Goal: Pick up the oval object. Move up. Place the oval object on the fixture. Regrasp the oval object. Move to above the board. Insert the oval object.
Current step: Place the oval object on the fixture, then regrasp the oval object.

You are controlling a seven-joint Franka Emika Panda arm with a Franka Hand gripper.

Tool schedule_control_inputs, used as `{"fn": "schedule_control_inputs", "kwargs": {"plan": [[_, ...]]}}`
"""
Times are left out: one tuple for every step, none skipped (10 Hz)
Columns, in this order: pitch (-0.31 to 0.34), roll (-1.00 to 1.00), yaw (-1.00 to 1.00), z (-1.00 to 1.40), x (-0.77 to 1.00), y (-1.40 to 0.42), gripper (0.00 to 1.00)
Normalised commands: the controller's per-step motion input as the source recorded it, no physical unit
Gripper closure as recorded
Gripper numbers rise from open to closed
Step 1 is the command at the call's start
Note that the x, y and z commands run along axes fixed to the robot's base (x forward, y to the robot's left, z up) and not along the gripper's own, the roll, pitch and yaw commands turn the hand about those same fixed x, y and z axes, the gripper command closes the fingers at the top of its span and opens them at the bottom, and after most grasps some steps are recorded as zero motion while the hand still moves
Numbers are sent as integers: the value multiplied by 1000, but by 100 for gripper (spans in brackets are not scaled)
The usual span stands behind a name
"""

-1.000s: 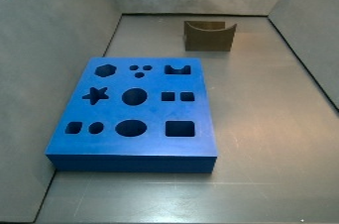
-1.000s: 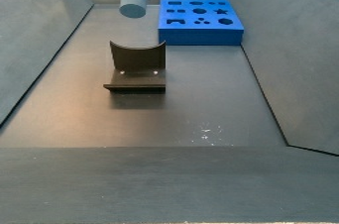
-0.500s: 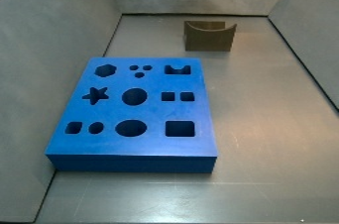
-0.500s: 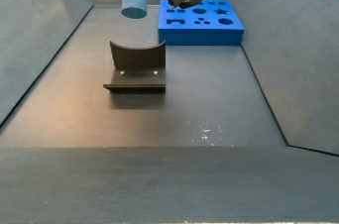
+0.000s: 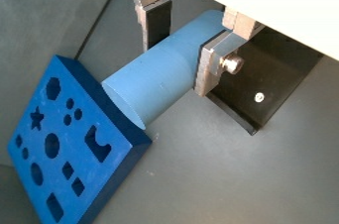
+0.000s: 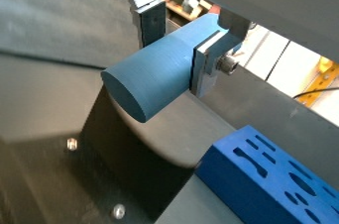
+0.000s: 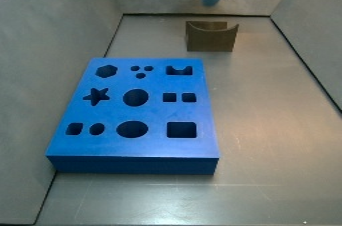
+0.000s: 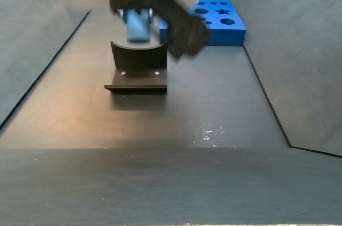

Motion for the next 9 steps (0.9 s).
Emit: {"fn": "schedule_control_inputs", "kwargs": {"plan": [[148, -386, -175, -1000, 149, 137, 100], [86, -221, -191, -1000, 162, 124, 100], [61, -179, -194, -1000, 163, 129, 100], [31, -127, -183, -719, 133, 106, 100], [10, -89, -162, -448, 108, 68, 100], [-4, -64, -141, -259, 89, 48, 100], [0, 0, 0, 0, 0, 0, 0], [64, -21, -45, 1000, 0, 0, 0], [70, -15, -43, 1000, -7, 2, 0]]}}
